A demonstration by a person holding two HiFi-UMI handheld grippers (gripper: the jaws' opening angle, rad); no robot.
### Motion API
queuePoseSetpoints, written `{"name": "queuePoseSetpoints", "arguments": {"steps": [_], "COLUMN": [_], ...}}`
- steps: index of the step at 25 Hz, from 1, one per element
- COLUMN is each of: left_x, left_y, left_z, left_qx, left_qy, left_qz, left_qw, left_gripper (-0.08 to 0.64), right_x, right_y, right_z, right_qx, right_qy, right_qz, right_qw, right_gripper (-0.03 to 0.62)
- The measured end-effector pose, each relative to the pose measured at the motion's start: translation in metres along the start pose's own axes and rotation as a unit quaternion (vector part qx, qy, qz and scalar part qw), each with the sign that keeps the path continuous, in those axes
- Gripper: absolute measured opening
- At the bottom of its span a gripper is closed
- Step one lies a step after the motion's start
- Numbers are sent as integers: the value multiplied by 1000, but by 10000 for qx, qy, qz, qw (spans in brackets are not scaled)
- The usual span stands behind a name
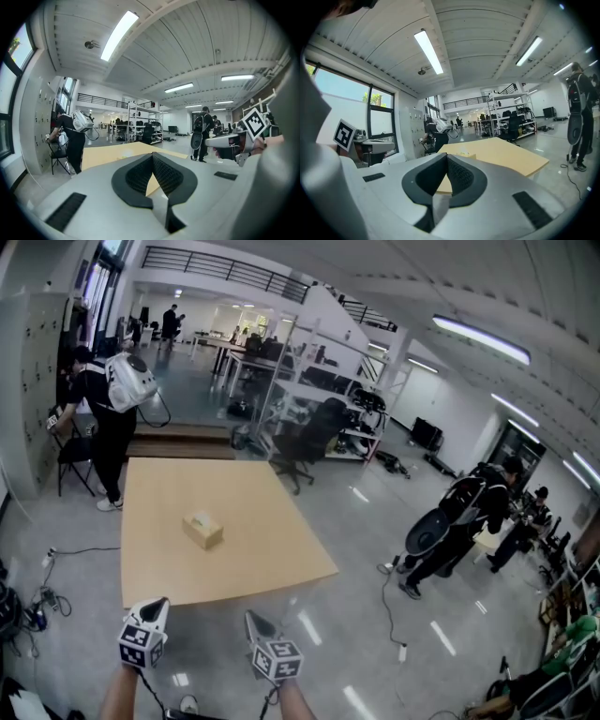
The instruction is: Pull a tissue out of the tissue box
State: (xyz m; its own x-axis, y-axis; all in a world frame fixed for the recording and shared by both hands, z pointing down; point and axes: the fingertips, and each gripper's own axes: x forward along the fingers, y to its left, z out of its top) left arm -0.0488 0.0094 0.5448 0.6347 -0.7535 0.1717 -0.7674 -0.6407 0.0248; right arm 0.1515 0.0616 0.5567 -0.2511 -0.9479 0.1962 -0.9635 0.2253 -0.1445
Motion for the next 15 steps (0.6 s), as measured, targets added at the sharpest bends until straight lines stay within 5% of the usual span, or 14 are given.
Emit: {"name": "queuePoseSetpoints", "arguments": {"steps": [15], "left_x": [69], "left_y": [89], "left_z": [17], "left_qx": [-4], "left_qy": [11], "left_qz": [-14], "left_qw": [10000], "left_gripper": [8], "right_x": [109], "right_y": [0], "right_z": [32], "right_qx": [-43], "right_qy": [18], "right_qz": [23], "right_qw": [10000], "right_gripper": [11]}}
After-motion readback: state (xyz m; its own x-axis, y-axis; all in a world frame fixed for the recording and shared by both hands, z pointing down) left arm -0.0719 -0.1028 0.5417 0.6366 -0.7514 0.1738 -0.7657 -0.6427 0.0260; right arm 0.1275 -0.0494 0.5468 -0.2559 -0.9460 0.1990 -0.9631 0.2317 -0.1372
